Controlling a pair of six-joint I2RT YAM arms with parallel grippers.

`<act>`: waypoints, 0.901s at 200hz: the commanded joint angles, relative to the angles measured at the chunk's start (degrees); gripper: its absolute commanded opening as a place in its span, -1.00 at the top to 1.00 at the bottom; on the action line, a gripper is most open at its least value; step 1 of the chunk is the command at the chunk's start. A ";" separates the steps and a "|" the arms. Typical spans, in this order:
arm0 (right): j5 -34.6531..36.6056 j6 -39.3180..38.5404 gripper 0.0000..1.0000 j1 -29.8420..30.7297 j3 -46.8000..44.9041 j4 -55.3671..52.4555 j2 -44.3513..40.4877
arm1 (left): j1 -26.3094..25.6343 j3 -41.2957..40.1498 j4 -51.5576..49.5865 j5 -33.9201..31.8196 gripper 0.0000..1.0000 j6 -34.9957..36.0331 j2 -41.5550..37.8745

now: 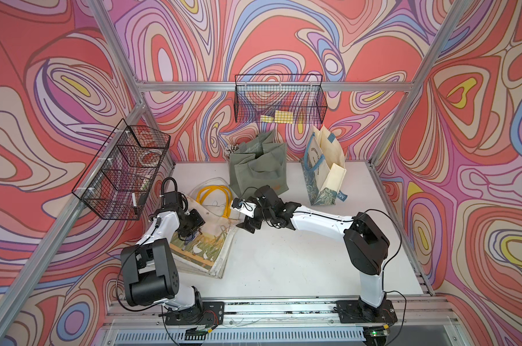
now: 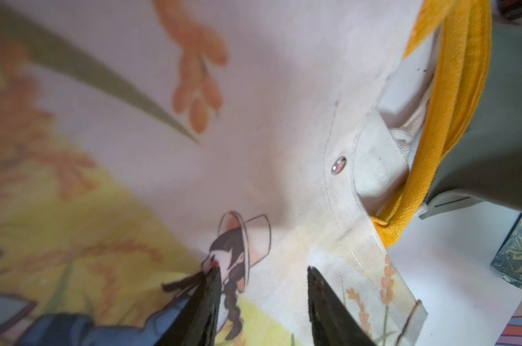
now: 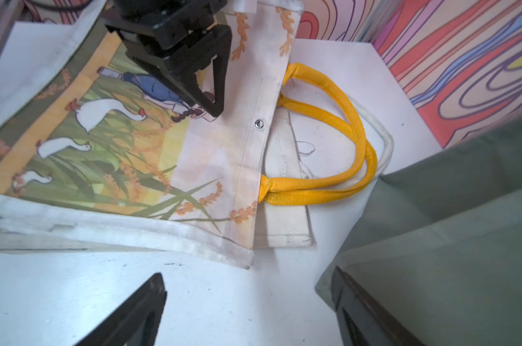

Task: Put away the canvas bag
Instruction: Place the canvas bag at the center of the board.

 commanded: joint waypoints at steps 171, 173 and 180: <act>-5.02 27.23 0.28 2.81 29.73 -30.81 19.90 | 17.41 5.56 -2.25 -1.35 -0.10 5.70 2.44; -5.03 27.37 0.27 2.82 29.19 -30.07 19.39 | 17.40 5.35 -2.05 -1.55 -0.10 5.73 2.08; -4.92 27.72 0.23 2.80 26.87 -27.30 17.83 | 17.39 4.56 -1.45 -2.14 -0.10 5.98 0.46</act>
